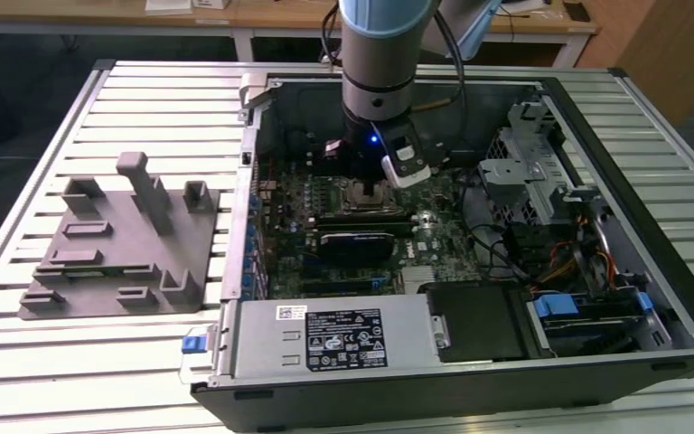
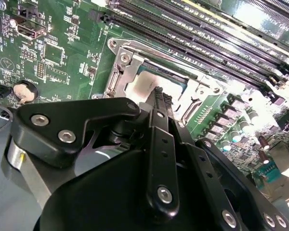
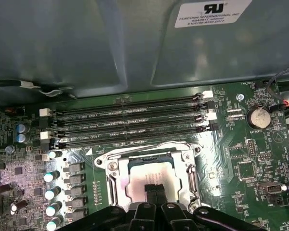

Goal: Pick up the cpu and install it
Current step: 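Install the second cpu locking lever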

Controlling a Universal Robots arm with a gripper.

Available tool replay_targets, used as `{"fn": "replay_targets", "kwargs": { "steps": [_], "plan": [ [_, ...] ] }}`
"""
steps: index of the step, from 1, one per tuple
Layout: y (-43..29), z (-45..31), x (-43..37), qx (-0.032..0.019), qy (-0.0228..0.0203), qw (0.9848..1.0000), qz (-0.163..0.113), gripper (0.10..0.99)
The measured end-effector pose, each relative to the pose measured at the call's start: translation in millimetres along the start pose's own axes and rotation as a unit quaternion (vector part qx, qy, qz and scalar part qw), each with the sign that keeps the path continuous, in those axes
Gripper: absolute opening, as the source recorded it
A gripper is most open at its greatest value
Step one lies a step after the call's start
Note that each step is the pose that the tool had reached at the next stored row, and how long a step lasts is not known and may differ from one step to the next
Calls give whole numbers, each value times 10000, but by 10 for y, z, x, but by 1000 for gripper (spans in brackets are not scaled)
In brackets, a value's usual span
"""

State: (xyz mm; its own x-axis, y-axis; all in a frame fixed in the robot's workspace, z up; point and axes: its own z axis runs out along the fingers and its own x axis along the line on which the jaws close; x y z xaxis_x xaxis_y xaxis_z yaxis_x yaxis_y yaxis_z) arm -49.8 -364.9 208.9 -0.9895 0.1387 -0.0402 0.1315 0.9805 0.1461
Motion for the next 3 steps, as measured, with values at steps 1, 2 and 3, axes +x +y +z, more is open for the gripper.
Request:
{"fn": "replay_targets", "kwargs": {
  "steps": [1,2,3],
  "plan": [
    [0,0,-1,0,0,10000,0,106],
    [0,0,-1,0,0,10000,0,106],
    [0,0,-1,0,0,10000,0,106]
  ]
}}
